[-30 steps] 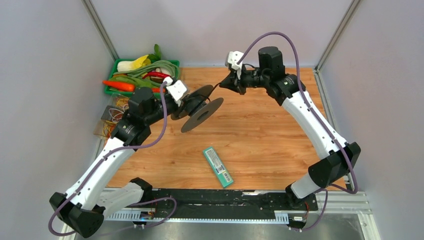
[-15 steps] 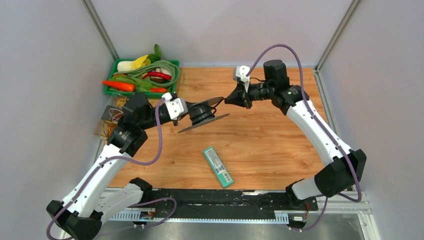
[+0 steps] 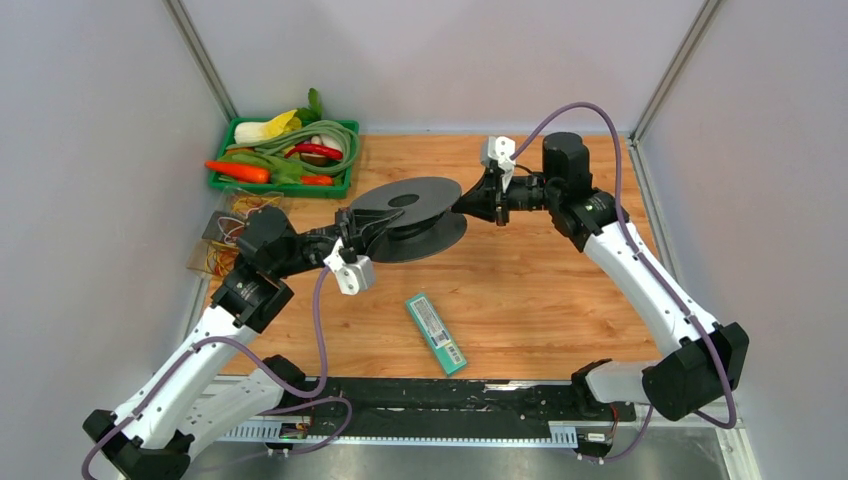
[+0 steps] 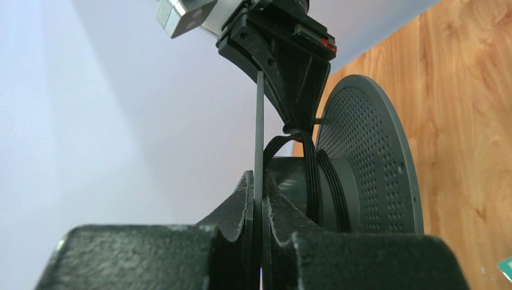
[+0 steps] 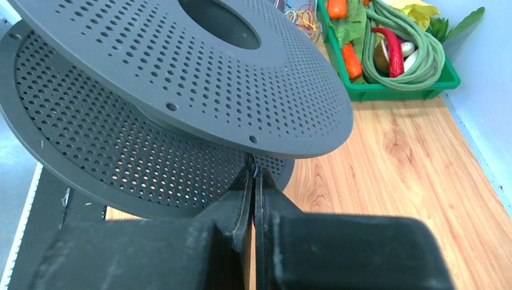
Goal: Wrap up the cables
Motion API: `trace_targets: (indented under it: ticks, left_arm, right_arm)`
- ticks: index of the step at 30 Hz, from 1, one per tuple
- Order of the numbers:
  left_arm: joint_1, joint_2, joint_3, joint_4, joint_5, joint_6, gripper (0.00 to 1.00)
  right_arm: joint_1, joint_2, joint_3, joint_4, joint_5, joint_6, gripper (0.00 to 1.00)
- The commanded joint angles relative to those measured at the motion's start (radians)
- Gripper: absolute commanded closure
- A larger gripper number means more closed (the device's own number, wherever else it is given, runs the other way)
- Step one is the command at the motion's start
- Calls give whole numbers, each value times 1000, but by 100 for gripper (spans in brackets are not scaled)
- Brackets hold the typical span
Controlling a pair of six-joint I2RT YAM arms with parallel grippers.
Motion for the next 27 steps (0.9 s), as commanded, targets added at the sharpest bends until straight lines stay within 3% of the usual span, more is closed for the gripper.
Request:
trace_targets:
  ticks: [1,11,27]
  left_arm:
    - [-20,-15,11,185,44,130,100]
    - [-22,75,97,92,-149,-32,100]
    - [-22,123,86,-23,-217,-172,100]
  right_arm:
    - [-8,-25,-21,66,17,26,100]
    - [-8,-71,2,59,34,41,100]
    - [58,-123,140,155,26,185,100]
